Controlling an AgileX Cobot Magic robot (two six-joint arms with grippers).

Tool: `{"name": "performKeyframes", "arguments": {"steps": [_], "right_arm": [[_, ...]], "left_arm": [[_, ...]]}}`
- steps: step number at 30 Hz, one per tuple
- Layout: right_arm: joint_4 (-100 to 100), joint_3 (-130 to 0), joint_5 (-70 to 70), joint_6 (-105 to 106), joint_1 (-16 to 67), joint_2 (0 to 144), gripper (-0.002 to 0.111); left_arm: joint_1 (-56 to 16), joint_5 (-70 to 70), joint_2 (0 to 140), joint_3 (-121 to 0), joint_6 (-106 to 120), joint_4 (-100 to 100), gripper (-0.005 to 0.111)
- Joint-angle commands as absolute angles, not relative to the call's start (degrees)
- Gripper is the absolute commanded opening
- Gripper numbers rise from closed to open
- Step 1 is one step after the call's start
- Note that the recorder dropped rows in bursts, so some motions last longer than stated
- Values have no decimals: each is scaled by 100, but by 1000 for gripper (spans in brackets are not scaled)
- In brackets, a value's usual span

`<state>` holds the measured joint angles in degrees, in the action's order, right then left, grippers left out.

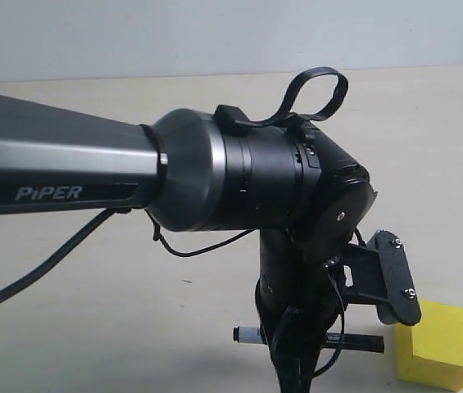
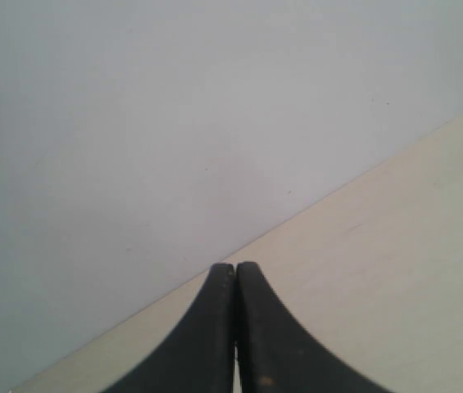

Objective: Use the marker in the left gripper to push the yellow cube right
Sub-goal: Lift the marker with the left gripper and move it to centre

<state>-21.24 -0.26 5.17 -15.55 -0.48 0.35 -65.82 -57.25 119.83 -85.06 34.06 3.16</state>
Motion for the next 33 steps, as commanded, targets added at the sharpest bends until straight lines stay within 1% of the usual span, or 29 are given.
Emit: {"name": "performKeyframes", "arguments": {"steps": [1,5,13,20,26,28,30,33], "right_arm": [[-2104,0,502,-1506,-73,0,0],[-2080,0,502,-1506,-73,0,0],[-2103,0,502,-1506,-73,0,0],[-2103,0,502,-1506,-73,0,0],[-2093,0,502,-1506,-73,0,0],[-2093,0,502,-1506,-73,0,0],[-2093,0,502,-1506,-73,0,0],[-2093,0,502,-1506,-73,0,0]], "left_arm": [[-6682,-5444,11977,-8528,3274,367,0],[-6802,-5197,11977,-8528,3250,416,0],[-7000,-5361,11977,-8528,3250,511,0],[-6372,-6002,11966,-8528,3213,347,0],[-6177,-6003,11956,-8528,3069,180,0],[-6060,-5759,11897,-8528,2262,-469,0],[-5859,-5384,11780,-8528,911,-1382,0],[-5412,-5031,11529,-8528,-959,-2309,0]]}}
